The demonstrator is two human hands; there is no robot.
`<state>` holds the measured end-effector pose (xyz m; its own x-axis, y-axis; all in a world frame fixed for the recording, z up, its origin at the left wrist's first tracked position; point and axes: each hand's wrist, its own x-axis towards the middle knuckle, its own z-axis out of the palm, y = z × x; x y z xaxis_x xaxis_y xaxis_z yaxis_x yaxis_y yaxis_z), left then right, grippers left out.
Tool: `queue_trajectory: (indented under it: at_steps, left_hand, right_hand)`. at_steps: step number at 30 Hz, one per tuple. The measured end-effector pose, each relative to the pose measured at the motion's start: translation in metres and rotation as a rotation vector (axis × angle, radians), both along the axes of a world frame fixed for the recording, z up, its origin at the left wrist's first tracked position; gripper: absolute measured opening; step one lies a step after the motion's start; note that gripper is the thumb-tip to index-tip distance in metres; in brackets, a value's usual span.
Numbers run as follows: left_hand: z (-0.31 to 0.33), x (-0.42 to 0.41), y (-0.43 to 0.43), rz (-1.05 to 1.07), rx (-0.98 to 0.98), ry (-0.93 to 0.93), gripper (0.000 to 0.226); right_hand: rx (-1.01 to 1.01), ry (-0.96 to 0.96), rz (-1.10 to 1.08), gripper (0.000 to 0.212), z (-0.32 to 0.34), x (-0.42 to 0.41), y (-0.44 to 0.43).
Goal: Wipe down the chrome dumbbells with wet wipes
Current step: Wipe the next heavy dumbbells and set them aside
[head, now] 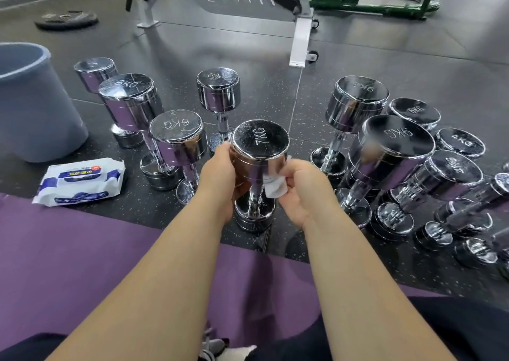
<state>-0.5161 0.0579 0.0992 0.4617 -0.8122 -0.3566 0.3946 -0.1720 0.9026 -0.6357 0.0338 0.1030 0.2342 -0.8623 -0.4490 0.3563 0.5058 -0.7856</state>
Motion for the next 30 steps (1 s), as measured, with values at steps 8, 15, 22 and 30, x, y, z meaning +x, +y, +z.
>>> queue_trajectory:
  at_steps: [8,15,22,30]
  left_hand:
    - [-0.016,-0.004,0.004,-0.054,0.104,-0.056,0.044]
    - [-0.017,0.004,-0.007,-0.183,0.058,-0.019,0.055]
    - [-0.005,-0.005,-0.015,-0.279,-0.046,-0.096,0.075]
    - [-0.006,-0.013,-0.055,-0.314,-0.16,-0.062,0.051]
  right_hand:
    - [0.04,-0.096,0.065,0.047,-0.014,-0.001,-0.013]
    - [0.019,-0.18,0.078,0.045,-0.026,0.007,-0.02]
    - [-0.128,-0.172,0.096,0.053,-0.03,0.002,-0.031]
    - [-0.185,-0.234,0.011,0.042,-0.021,-0.006,-0.068]
